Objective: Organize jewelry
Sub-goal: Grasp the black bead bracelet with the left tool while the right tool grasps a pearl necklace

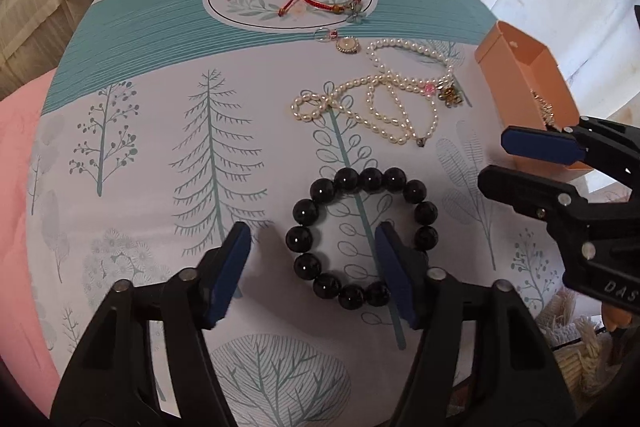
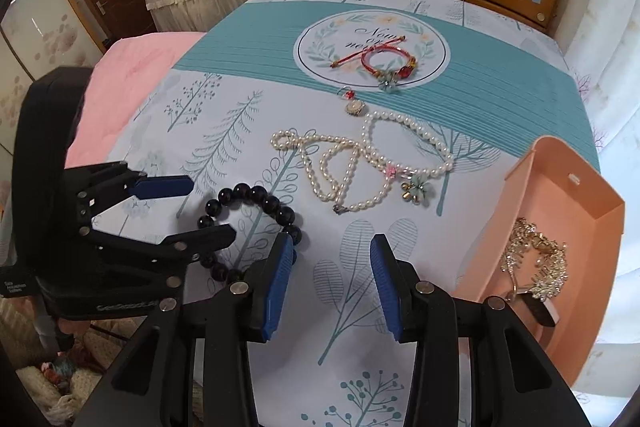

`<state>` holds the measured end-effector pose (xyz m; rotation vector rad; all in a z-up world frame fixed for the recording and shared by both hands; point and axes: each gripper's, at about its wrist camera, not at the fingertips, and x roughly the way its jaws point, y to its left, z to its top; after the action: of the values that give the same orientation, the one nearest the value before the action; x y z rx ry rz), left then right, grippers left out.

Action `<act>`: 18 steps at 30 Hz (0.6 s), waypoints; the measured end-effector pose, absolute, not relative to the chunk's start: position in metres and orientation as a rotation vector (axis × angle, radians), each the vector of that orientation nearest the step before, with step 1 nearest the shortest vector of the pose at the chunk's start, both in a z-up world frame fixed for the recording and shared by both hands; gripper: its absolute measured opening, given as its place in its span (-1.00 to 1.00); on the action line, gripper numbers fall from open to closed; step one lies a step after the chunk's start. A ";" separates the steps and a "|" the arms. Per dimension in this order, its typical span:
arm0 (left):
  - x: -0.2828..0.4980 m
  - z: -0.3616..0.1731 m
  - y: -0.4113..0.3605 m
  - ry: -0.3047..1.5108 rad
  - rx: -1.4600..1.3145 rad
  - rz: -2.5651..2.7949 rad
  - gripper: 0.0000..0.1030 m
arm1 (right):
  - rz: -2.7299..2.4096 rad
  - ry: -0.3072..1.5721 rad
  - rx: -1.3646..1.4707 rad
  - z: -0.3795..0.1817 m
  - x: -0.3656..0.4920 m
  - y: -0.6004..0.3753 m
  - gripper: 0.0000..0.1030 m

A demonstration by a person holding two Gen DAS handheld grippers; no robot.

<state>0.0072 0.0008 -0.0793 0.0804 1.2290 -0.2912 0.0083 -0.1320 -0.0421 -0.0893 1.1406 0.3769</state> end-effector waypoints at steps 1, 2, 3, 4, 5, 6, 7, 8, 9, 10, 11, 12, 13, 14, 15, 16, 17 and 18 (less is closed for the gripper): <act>0.009 -0.080 0.000 1.235 0.087 -0.293 -0.04 | 0.377 1.143 -0.085 -0.044 0.010 -0.133 -0.21; 0.011 -0.083 -0.003 1.248 0.105 -0.290 -0.10 | 0.378 1.146 -0.081 -0.045 0.011 -0.134 -0.21; 0.013 -0.087 -0.007 1.265 0.125 -0.282 -0.12 | 0.377 1.149 -0.074 -0.045 0.013 -0.136 -0.21; 0.014 -0.091 -0.008 1.276 0.134 -0.277 -0.13 | 0.374 1.152 -0.069 -0.045 0.015 -0.137 -0.21; 0.014 -0.091 -0.012 1.263 0.159 -0.274 -0.13 | 0.375 1.155 -0.060 -0.045 0.017 -0.140 -0.21; 0.014 -0.092 -0.014 1.263 0.174 -0.273 -0.13 | 0.376 1.155 -0.048 -0.044 0.021 -0.143 -0.21; 0.014 -0.092 -0.014 1.268 0.175 -0.272 -0.13 | 0.374 1.153 -0.045 -0.042 0.023 -0.145 -0.21; 0.016 -0.092 -0.014 1.274 0.168 -0.270 -0.13 | 0.366 1.149 -0.043 -0.040 0.028 -0.148 -0.21; 0.017 -0.092 -0.015 1.280 0.168 -0.271 -0.13 | 0.363 1.146 -0.038 -0.038 0.032 -0.151 -0.21; 0.017 -0.092 -0.014 1.282 0.170 -0.271 -0.13 | 0.361 1.141 -0.033 -0.036 0.037 -0.154 -0.21; 0.017 -0.092 -0.014 1.282 0.172 -0.272 -0.16 | 0.353 1.137 -0.029 -0.034 0.044 -0.158 -0.21; 0.017 -0.091 -0.015 1.282 0.171 -0.278 -0.23 | 0.345 1.134 -0.028 -0.032 0.049 -0.160 -0.21; 0.016 -0.090 -0.015 1.277 0.178 -0.278 -0.51 | 0.334 1.128 -0.032 -0.030 0.057 -0.163 -0.21; 0.016 -0.088 -0.016 1.278 0.179 -0.281 -0.75 | 0.326 1.124 -0.040 -0.029 0.066 -0.165 -0.21; 0.018 -0.088 -0.017 1.283 0.179 -0.279 -0.75 | 0.315 1.124 -0.045 -0.029 0.073 -0.166 -0.21; 0.018 -0.088 -0.017 1.283 0.177 -0.276 -0.75 | 0.296 1.128 -0.052 -0.030 0.084 -0.169 -0.21; 0.018 -0.087 -0.016 1.283 0.168 -0.273 -0.76 | 0.296 1.135 -0.056 -0.031 0.092 -0.170 -0.21; 0.019 -0.087 -0.015 1.283 0.157 -0.273 -0.76 | 0.295 1.150 -0.060 -0.036 0.104 -0.171 -0.21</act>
<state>0.0185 -0.0150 -0.0868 0.1566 1.2832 -0.2729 0.1036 -0.1713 -0.0355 -0.0604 1.1500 0.2951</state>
